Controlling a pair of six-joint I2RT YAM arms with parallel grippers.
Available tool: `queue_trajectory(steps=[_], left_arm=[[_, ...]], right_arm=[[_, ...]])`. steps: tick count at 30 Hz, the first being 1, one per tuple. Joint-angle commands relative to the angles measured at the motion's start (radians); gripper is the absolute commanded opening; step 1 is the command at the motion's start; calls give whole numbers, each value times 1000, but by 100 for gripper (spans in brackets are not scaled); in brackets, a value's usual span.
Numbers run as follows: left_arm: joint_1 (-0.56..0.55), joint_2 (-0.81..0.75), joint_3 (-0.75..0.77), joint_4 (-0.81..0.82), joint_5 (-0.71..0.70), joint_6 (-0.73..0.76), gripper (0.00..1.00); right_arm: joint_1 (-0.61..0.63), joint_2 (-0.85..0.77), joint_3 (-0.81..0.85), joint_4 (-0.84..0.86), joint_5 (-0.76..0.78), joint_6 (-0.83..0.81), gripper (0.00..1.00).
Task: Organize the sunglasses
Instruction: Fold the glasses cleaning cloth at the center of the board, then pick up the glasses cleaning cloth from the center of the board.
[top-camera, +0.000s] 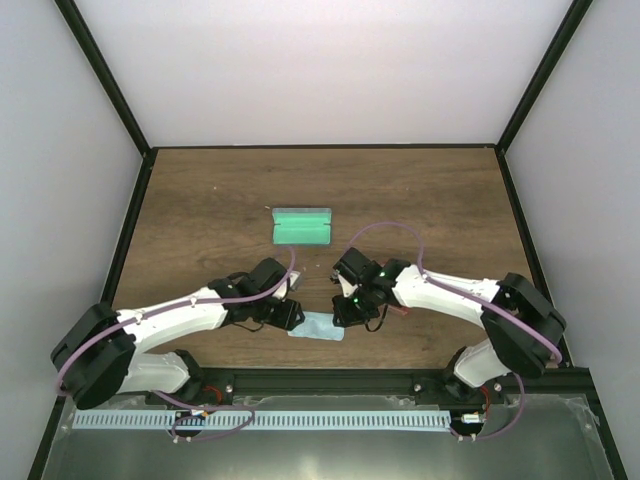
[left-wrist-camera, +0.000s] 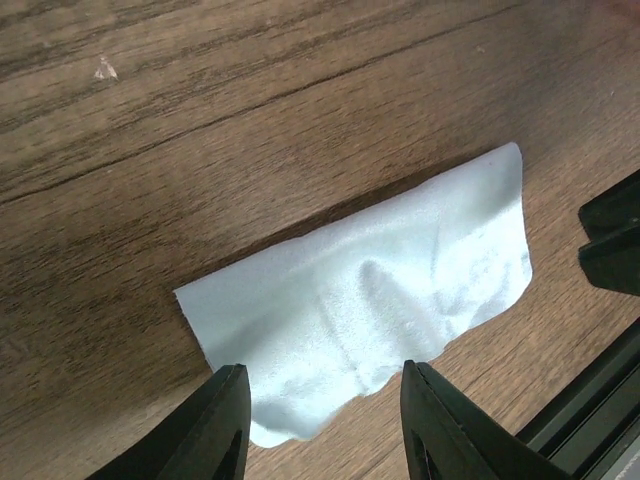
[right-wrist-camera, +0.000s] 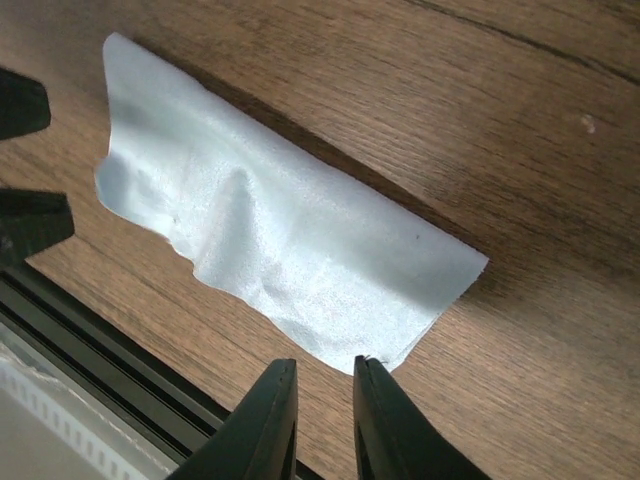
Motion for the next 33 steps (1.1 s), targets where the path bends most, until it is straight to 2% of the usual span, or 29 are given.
queue_trajectory(steps=[1,6,10,11,14,16,19,25,33], left_arm=[[-5,8,18,59,18,-34,41],[-27,105,93,131,120,-47,31],[-37,167,107,101,95,-50,26],[-37,168,100,89,77,-53,26],[-37,132,69,62,7,-85,27],[-35,100,59,27,-51,-115,32],[-36,72,76,-81,-160,-177,44],[-37,10,90,-193,-250,-249,65],[-37,17,75,-216,-256,-260,80]], right_arm=[[10,30,44,9,12,37,13],[10,56,48,9,27,63,2],[10,55,43,-18,60,94,1],[10,53,43,-22,63,99,2],[10,39,47,-30,81,121,17],[10,43,62,-51,105,132,30],[10,74,82,-87,130,138,36],[10,124,79,-60,106,146,32],[19,170,80,-53,87,157,29]])
